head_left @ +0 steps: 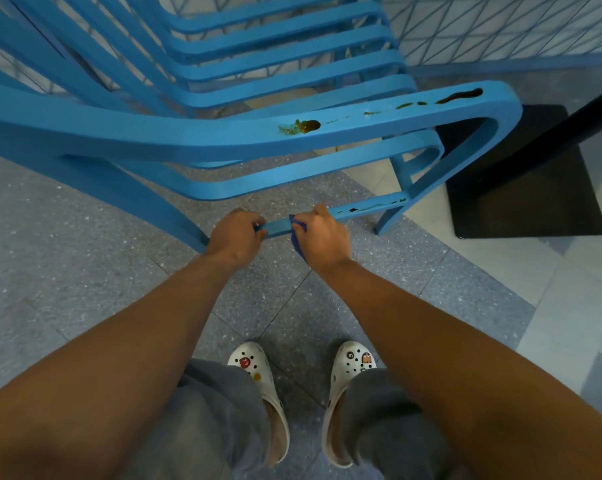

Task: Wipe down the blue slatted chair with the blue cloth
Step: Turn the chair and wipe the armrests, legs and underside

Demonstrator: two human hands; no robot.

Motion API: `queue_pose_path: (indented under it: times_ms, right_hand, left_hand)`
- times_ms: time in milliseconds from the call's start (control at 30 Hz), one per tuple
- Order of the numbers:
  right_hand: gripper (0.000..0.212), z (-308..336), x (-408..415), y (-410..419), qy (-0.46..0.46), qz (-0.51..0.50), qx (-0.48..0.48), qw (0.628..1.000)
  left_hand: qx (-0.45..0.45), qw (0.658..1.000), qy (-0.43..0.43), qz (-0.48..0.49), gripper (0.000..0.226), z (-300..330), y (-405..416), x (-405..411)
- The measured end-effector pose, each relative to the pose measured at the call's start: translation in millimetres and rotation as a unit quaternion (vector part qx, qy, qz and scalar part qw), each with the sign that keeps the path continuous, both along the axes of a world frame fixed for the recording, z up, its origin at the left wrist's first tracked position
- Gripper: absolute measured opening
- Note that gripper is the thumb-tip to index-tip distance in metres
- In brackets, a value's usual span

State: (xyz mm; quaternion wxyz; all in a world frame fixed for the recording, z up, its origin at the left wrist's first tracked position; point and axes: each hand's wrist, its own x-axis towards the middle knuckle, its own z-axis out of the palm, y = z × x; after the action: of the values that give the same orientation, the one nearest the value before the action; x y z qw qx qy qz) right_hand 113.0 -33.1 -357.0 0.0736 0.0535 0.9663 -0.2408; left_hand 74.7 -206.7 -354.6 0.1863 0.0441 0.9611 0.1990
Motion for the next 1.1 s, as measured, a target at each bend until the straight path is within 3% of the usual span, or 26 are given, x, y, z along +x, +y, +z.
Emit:
queue_pose_path:
  times_ms: [400,667,967,1100]
  right_hand:
    - [0.024,-10.0,-11.7,38.0,0.014,-0.266,-0.068,0.961]
    - [0.028,-10.8,-8.4,17.7,-0.006,-0.088,-0.035,0.995]
    - [0.021,-10.3,-14.5,57.9,0.012,-0.221,-0.039,0.974]
    - [0.027,-11.7,-9.8,30.3,0.001,-0.179,-0.037,0.983]
  left_hand:
    - [0.033,0.999,-0.002,0.040,0.027,-6.1,-2.4,-1.2]
    - [0.024,0.999,0.007,0.047,0.025,-6.5,0.4,-0.2]
    - [0.019,0.999,0.007,0.049,0.026,-7.3,1.9,-0.5]
    - [0.017,0.998,0.003,0.053,0.025,-7.8,3.0,-0.7]
